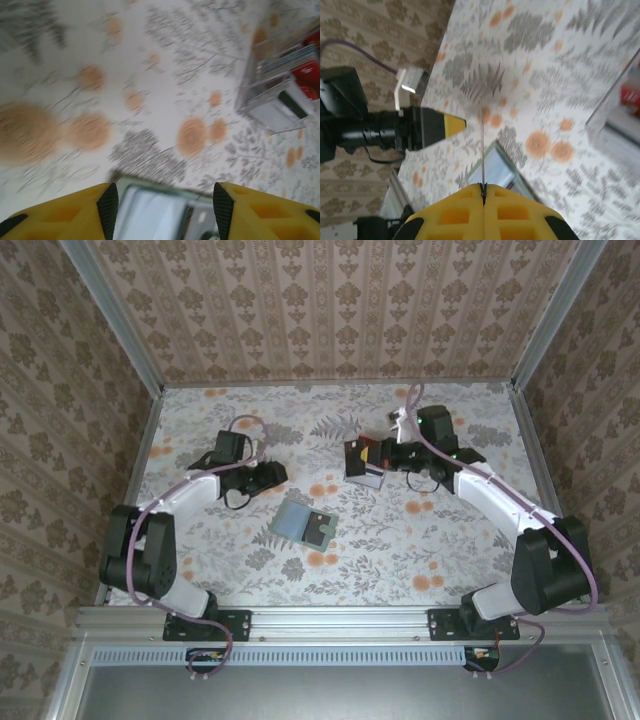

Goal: Put the credit cards into the card holder
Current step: Insert the credit card into the card slot.

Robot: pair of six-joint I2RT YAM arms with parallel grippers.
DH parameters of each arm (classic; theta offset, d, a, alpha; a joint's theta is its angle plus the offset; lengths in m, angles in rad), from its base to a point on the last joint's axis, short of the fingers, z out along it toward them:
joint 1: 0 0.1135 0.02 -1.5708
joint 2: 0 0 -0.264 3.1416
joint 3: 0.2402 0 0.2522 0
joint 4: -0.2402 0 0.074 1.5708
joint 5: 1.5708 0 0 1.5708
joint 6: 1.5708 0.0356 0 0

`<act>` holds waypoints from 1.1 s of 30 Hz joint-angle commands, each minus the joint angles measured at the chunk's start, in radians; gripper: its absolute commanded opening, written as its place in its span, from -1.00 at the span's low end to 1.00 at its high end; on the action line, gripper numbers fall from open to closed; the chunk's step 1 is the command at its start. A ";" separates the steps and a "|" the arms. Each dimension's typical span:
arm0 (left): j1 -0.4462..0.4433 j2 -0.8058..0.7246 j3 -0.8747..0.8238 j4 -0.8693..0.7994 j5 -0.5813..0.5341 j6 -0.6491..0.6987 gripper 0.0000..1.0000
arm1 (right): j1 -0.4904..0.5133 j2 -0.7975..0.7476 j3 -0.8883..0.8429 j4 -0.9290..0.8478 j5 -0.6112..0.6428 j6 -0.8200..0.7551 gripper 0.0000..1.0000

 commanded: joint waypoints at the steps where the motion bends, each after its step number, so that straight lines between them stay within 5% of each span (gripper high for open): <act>1: 0.031 -0.089 -0.059 -0.065 -0.020 0.074 0.11 | 0.069 -0.013 -0.081 0.079 0.015 0.098 -0.95; 15: 0.043 -0.015 -0.148 -0.017 0.135 0.094 0.05 | 0.346 0.144 -0.245 0.337 0.237 0.399 -0.96; 33: -0.055 0.057 -0.256 0.104 0.159 0.016 -0.18 | 0.394 0.375 -0.235 0.507 0.235 0.517 -0.96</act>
